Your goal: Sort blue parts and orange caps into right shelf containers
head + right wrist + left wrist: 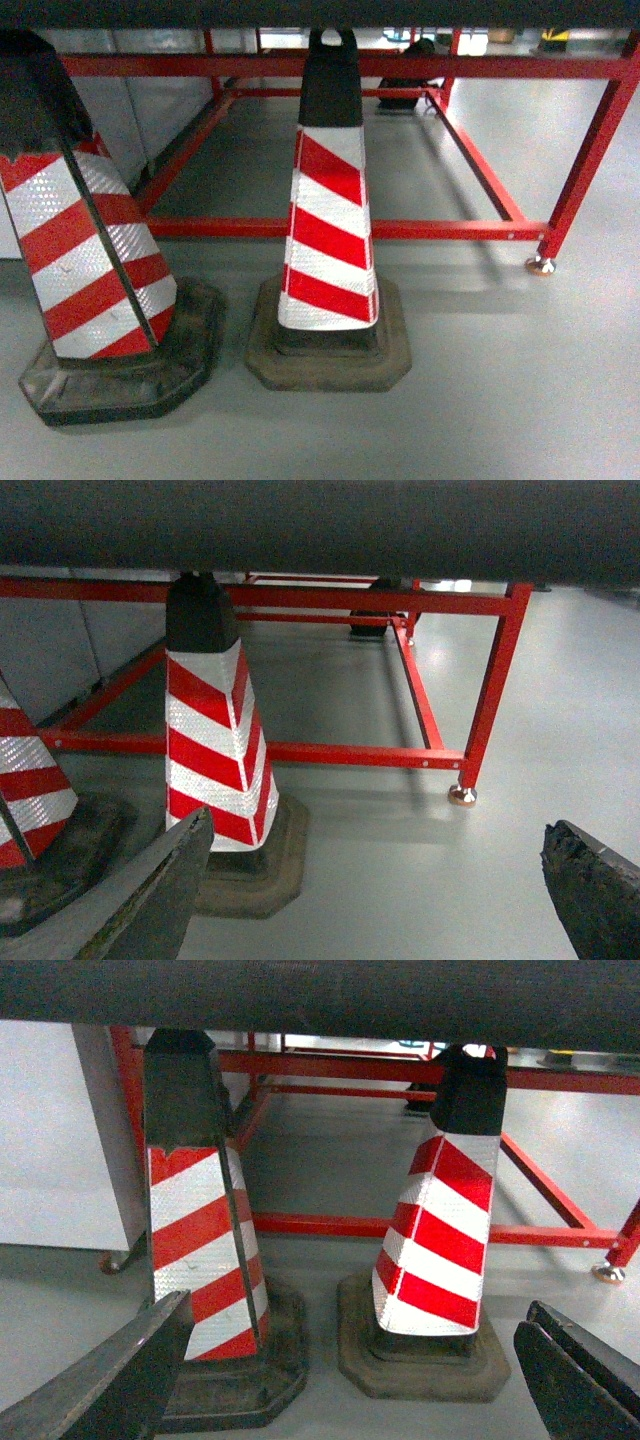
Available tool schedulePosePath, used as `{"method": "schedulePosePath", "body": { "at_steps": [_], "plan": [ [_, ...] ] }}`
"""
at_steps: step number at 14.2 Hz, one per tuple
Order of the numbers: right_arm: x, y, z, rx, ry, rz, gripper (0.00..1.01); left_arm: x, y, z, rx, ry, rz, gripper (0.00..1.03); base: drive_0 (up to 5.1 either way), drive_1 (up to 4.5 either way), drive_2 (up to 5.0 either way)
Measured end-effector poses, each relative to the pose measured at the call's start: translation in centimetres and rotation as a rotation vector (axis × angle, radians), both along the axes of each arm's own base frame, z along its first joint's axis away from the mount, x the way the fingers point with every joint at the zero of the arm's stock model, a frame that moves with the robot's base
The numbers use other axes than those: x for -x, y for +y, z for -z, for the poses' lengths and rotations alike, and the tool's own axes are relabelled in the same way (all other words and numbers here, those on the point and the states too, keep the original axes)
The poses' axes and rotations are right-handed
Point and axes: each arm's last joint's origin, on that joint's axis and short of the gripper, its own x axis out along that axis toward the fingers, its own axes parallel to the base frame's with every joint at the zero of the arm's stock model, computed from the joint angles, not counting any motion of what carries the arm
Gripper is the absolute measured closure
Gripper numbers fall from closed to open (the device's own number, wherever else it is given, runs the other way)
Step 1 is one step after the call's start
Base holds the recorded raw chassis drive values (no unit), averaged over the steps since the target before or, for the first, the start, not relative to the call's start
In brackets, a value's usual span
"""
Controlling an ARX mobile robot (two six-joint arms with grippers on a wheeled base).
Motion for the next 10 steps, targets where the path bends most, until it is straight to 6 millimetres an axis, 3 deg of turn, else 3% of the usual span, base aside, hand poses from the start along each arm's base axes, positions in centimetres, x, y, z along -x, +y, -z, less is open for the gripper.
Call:
{"method": "schedulePosePath", "body": {
  "at_steps": [10],
  "plan": [
    [0.00, -0.01, 0.00, 0.000, 0.000, 0.002, 0.03, 0.00, -0.01, 0.01, 0.000, 0.001, 0.002, 0.05, 0.0, 0.00, 0.0]
  ]
}}
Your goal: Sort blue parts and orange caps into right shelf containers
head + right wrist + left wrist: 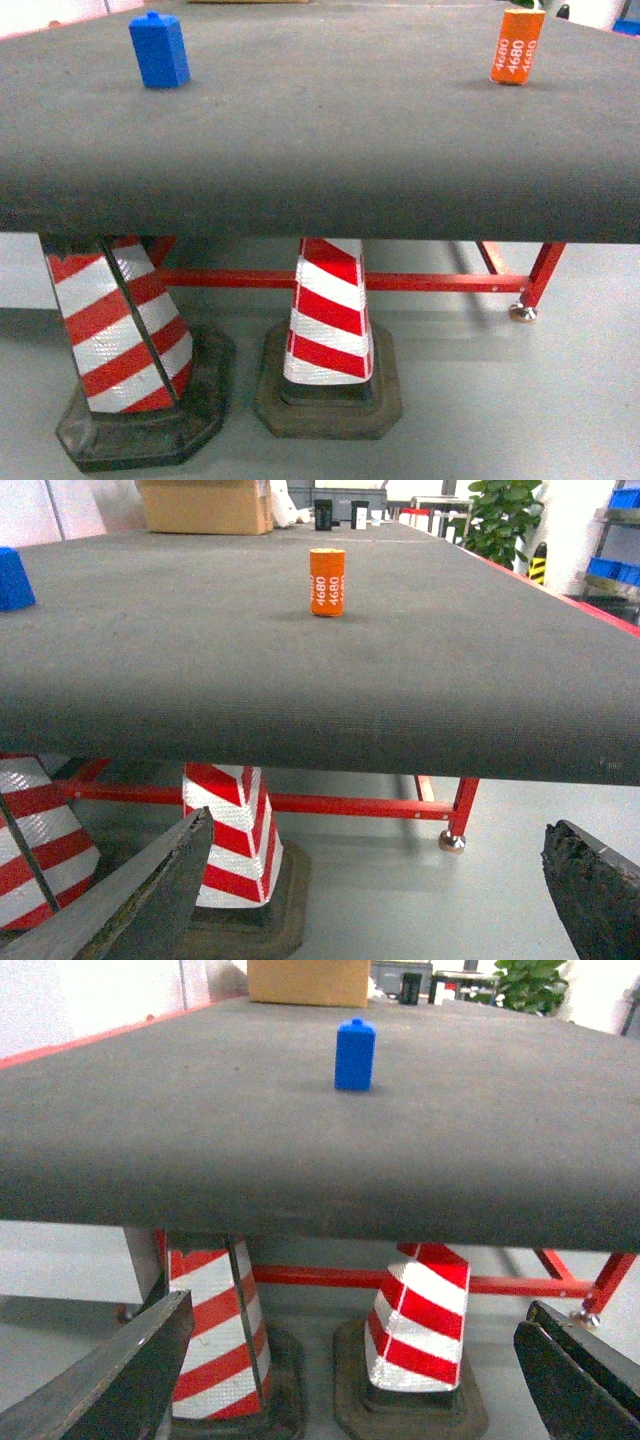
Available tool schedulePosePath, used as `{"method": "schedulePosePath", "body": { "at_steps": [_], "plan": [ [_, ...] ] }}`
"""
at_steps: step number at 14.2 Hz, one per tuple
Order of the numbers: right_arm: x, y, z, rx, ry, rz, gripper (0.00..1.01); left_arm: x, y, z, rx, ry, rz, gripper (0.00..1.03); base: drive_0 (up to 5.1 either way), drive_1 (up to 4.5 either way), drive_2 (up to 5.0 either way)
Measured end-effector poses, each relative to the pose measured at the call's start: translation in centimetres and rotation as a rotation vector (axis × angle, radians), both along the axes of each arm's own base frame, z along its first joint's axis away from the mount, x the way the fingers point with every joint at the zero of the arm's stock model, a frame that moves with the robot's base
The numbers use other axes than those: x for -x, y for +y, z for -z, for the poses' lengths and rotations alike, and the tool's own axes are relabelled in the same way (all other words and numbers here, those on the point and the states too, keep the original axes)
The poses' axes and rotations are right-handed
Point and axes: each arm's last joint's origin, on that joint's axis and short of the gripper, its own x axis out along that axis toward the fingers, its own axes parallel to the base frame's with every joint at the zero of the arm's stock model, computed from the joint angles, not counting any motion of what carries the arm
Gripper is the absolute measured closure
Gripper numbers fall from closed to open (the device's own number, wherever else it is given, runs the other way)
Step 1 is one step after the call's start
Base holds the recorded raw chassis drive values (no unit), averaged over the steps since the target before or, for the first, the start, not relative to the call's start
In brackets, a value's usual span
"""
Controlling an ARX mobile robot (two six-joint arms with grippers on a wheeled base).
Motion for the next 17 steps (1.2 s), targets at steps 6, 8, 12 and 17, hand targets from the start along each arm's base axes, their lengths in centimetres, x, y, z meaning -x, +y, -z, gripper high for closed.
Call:
{"method": "schedulePosePath", "body": {
  "at_steps": [6, 8, 12, 17],
  "plan": [
    [0.00, 0.00, 0.00, -0.001, 0.000, 0.000, 0.03, 0.00, 0.00, -0.01, 0.000, -0.001, 0.000, 0.05, 0.0, 0.00, 0.0],
    [0.00, 0.00, -0.05, -0.002, -0.005, 0.000, 0.03, 0.00, 0.00, -0.03, 0.000, -0.003, -0.001, 0.05, 0.0, 0.00, 0.0],
    [0.00, 0.00, 0.00, -0.002, 0.000, 0.000, 0.03, 0.00, 0.00, -0.02, 0.000, -0.002, -0.001, 0.05, 0.0, 0.00, 0.0],
    [0.00, 0.00, 0.00, -0.002, 0.000, 0.000, 0.03, 0.00, 0.00, -0.02, 0.000, -0.001, -0.001, 0.05, 0.0, 0.00, 0.0]
  ]
}}
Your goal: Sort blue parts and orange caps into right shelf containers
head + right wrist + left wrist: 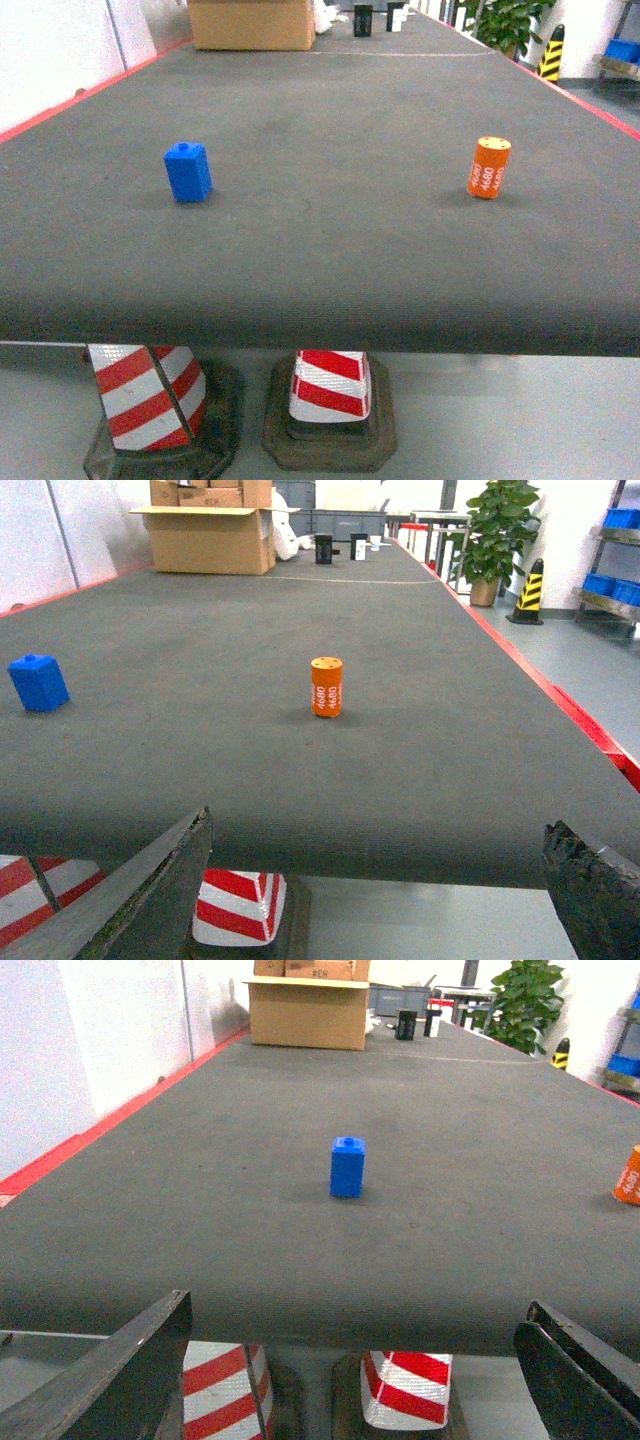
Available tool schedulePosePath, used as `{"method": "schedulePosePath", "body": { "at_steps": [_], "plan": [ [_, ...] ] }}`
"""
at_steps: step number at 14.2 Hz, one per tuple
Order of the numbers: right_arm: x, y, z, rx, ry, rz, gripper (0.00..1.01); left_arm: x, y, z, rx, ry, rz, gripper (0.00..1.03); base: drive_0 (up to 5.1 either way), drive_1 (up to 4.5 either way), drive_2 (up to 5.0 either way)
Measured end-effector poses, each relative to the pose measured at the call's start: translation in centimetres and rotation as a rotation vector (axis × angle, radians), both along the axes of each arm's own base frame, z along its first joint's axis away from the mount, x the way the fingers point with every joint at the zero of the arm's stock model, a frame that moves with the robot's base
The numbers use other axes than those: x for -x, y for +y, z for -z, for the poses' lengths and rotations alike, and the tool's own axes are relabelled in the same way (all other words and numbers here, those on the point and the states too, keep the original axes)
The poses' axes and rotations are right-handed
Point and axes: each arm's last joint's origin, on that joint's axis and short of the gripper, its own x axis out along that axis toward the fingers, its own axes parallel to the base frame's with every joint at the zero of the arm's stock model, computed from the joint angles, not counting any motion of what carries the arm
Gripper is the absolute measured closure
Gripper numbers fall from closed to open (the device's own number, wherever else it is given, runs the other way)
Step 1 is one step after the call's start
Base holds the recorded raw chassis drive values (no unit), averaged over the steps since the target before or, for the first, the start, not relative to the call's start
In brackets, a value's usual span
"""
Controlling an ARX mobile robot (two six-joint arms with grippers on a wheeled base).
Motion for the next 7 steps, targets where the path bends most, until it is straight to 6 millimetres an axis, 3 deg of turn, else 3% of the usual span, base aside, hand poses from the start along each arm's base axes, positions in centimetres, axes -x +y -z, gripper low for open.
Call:
{"method": "schedulePosePath", "body": {
  "at_steps": [7],
  "plan": [
    [0.00, 0.00, 0.00, 0.000, 0.000, 0.000, 0.03, 0.00, 0.00, 0.00, 0.000, 0.000, 0.000, 0.05, 0.0, 0.00, 0.0]
  ]
}}
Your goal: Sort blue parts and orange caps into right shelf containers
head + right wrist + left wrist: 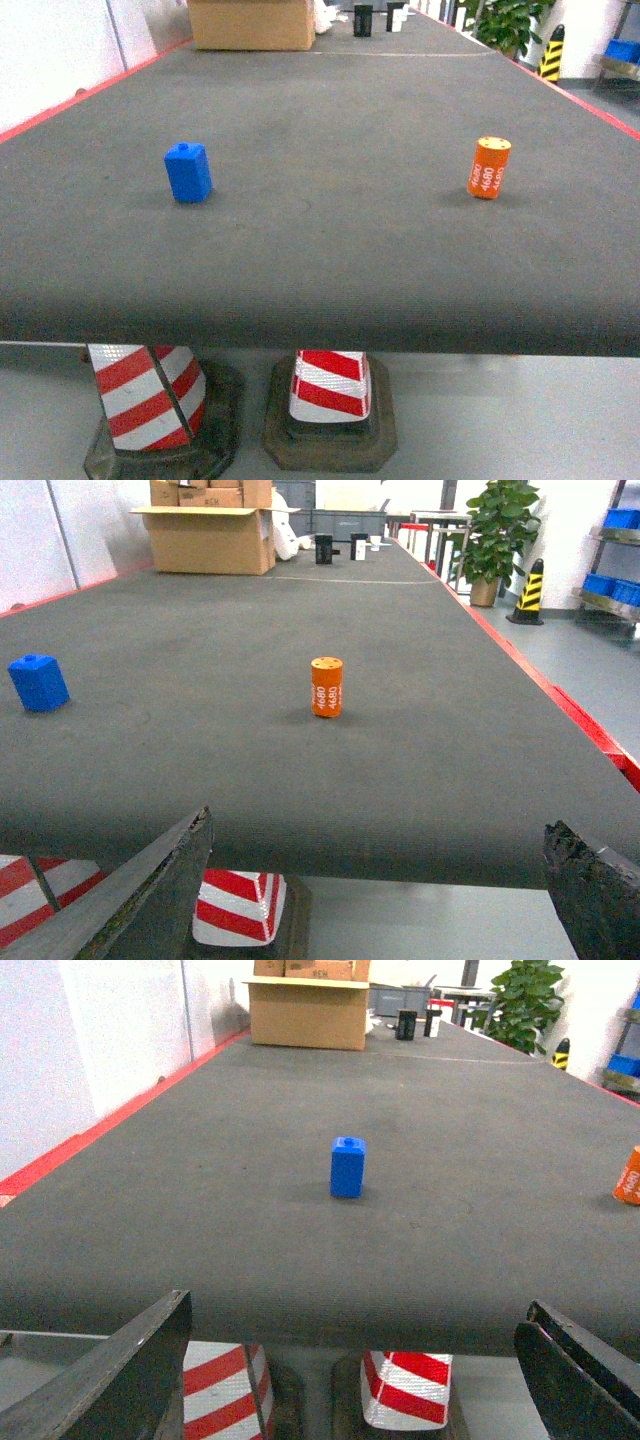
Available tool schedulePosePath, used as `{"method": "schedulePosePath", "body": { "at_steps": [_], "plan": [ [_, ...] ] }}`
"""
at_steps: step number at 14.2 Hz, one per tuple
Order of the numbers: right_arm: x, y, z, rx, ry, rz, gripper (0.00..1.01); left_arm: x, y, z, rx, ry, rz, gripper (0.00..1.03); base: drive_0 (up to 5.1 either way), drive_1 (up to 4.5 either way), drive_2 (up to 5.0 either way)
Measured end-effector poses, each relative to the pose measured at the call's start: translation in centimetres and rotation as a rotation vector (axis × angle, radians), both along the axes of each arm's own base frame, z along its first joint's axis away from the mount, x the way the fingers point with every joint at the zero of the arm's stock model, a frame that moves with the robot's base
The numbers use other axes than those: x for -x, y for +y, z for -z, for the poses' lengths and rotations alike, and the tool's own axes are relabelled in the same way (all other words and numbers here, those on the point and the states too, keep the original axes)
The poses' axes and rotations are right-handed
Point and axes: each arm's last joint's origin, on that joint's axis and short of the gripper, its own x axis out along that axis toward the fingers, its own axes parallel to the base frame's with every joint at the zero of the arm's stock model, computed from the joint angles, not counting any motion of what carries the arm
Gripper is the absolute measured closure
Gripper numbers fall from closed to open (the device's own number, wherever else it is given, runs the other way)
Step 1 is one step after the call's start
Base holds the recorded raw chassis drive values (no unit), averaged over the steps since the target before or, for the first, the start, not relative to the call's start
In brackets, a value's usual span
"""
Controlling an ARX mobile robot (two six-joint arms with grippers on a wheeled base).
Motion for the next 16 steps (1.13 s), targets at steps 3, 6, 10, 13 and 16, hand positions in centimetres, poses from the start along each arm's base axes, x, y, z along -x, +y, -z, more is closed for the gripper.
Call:
{"method": "schedulePosePath", "body": {
  "at_steps": [3, 6, 10, 13, 16],
  "plan": [
    [0.00, 0.00, 0.01, 0.000, 0.001, 0.000, 0.03, 0.00, 0.00, 0.01, 0.000, 0.001, 0.000, 0.05, 0.0, 0.00, 0.0],
    [0.00, 0.00, -0.01, 0.000, -0.001, 0.000, 0.03, 0.00, 0.00, 0.00, 0.000, 0.000, 0.000, 0.05, 0.0, 4.13, -4.2],
    [0.00, 0.00, 0.00, 0.000, 0.000, 0.000, 0.03, 0.00, 0.00, -0.01, 0.000, -0.001, 0.000, 0.05, 0.0, 4.13, -4.2],
    [0.00, 0.00, -0.01, 0.000, -0.001, 0.000, 0.03, 0.00, 0.00, 0.00, 0.000, 0.000, 0.000, 0.05, 0.0, 4.13, -4.2],
    [0.00, 0.00, 0.02, 0.000, 0.002, 0.000, 0.03, 0.00, 0.00, 0.02, 0.000, 0.002, 0.000, 0.05, -0.1, 4.05, -4.3]
  ]
}}
